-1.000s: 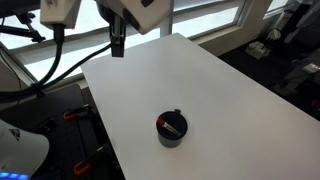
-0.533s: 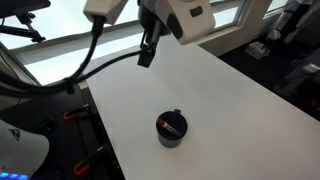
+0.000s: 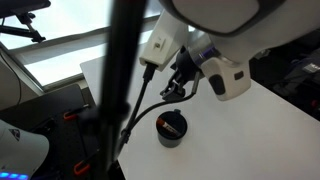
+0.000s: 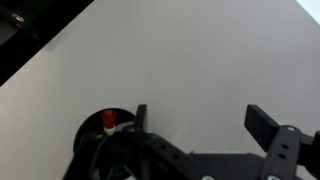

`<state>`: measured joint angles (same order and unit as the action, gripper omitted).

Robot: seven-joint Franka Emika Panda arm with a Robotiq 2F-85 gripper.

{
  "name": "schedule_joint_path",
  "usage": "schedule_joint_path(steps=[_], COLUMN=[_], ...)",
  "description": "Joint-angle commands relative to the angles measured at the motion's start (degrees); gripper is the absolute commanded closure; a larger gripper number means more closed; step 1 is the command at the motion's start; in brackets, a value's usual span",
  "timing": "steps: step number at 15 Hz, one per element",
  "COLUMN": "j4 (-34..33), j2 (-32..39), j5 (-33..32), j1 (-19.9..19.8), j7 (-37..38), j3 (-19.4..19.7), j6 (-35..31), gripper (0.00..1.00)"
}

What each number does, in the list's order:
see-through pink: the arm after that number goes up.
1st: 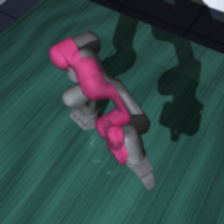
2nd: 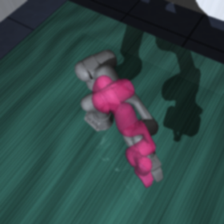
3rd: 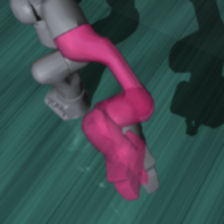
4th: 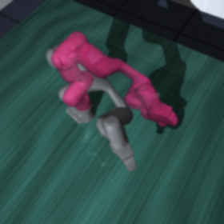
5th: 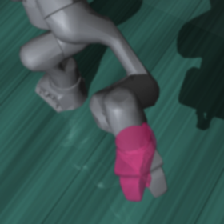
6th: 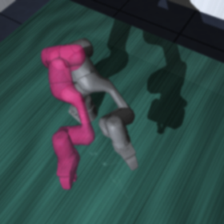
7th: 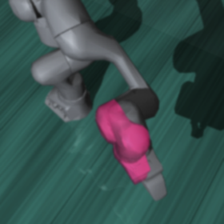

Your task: Remove the marker from the mug

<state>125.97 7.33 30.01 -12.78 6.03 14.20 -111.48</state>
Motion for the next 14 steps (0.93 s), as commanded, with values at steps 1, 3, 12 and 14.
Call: schedule_joint_path(steps=[1,3,12,14], j4=[-5.6,-8.0,-8.5,-9.3], j2=[8.7,12.3,15.6,16.4], j5=[-6.3,-8.9,-9.4,-10.2], j1=[1.1,1.6,0.9,0.8], j7=[8.8,11.8,11.5,12.1], j3=[-1.1,-1.3,-2.1,-1.8], j6=[-1.0,0.2,-0.7,0.1], gripper=[0.0,0.0,0.0,0.0])
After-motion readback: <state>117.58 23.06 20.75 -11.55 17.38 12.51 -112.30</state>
